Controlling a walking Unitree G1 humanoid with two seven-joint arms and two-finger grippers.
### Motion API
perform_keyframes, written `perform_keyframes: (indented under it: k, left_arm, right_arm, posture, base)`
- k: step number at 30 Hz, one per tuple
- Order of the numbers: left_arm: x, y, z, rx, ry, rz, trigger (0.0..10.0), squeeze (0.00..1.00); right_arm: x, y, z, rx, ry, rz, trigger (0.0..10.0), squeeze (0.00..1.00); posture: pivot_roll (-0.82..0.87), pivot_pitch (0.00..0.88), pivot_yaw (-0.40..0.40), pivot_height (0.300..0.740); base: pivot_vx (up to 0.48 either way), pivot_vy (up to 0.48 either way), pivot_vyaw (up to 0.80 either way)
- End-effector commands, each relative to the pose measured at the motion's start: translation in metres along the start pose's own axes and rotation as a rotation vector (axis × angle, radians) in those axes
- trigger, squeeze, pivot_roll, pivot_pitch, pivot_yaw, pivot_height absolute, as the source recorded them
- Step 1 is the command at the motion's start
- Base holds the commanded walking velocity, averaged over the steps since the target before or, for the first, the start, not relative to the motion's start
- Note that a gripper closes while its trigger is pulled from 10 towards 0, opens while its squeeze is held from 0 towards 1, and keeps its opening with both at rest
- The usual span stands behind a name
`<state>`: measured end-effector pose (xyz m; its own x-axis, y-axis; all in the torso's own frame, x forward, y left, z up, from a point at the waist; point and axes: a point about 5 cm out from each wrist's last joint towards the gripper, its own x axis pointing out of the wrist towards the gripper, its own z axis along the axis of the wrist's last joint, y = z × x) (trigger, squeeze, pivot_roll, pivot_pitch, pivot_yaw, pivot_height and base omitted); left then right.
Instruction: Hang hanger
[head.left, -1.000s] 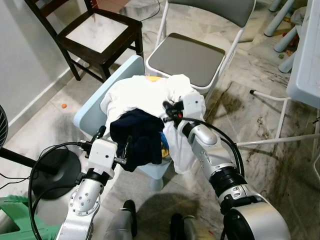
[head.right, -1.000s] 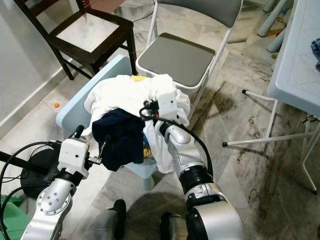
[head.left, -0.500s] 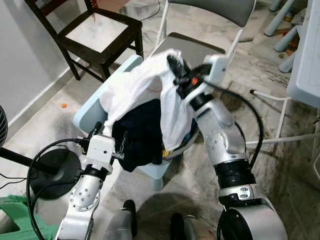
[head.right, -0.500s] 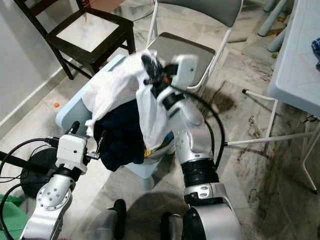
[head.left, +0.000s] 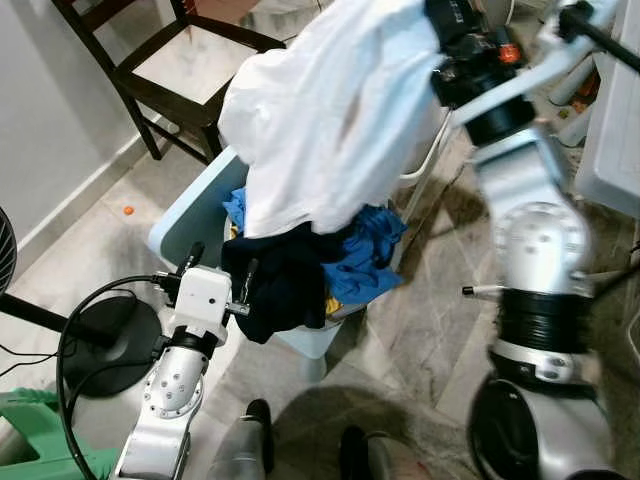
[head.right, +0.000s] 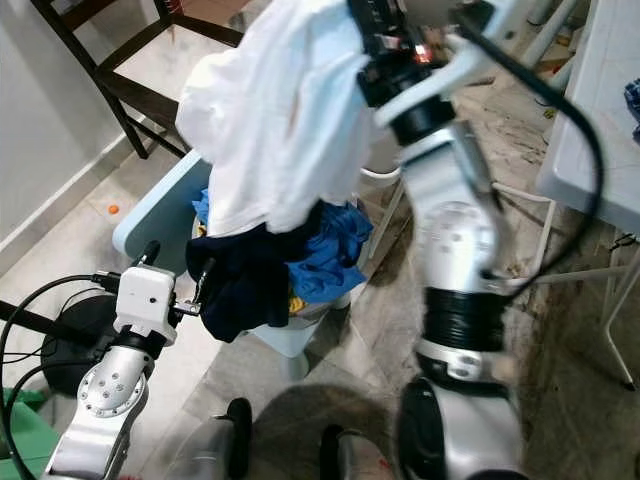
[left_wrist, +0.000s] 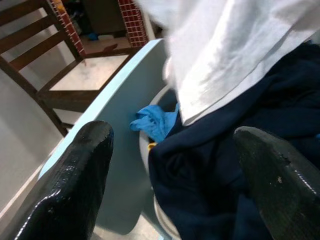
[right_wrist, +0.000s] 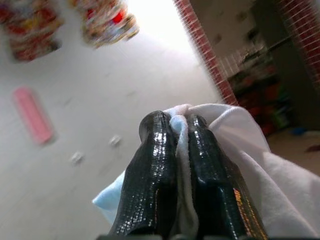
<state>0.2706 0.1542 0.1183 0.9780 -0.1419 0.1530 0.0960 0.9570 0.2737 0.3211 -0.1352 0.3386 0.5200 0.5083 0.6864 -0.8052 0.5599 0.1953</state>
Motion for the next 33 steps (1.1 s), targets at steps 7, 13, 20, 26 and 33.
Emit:
perform_keyframes:
  k: [7, 13, 20, 26, 33]
  left_arm:
    - [-0.003, -0.005, -0.007, 0.001, 0.023, -0.011, 10.0, 0.00]
    - [-0.003, -0.006, -0.007, 0.000, 0.024, -0.016, 10.0, 0.00]
    - [-0.004, -0.005, -0.008, 0.001, 0.025, -0.013, 10.0, 0.00]
    - [-0.006, -0.004, -0.008, 0.004, 0.030, -0.007, 10.0, 0.00]
    - [-0.005, -0.005, -0.008, 0.005, 0.031, -0.011, 10.0, 0.00]
  right_arm:
    - [-0.079, 0.001, -0.046, 0.041, 0.408, 0.142, 0.0, 0.00]
    - [-0.130, 0.013, -0.083, 0.157, 0.678, 0.217, 0.0, 0.00]
    - [-0.186, 0.009, -0.120, 0.151, 0.979, 0.243, 0.0, 0.00]
    - [-0.226, 0.004, -0.141, 0.018, 1.267, 0.311, 0.0, 0.00]
    - [-0.234, -0.009, -0.165, -0.234, 1.378, 0.317, 0.0, 0.00]
  posture:
    - [0.28, 0.279, -0.063, 0.740]
    - [0.27, 0.280, -0.065, 0.740]
    - [0.28, 0.283, -0.067, 0.740]
    - [0.29, 0.285, -0.067, 0.740]
    - [0.29, 0.288, -0.068, 0.740]
  base:
    - [0.000, 0.000, 0.00]
    - [0.000, 0.000, 0.00]
    - [0.000, 0.000, 0.00]
    - [0.000, 0.000, 0.00]
    - [0.000, 0.000, 0.00]
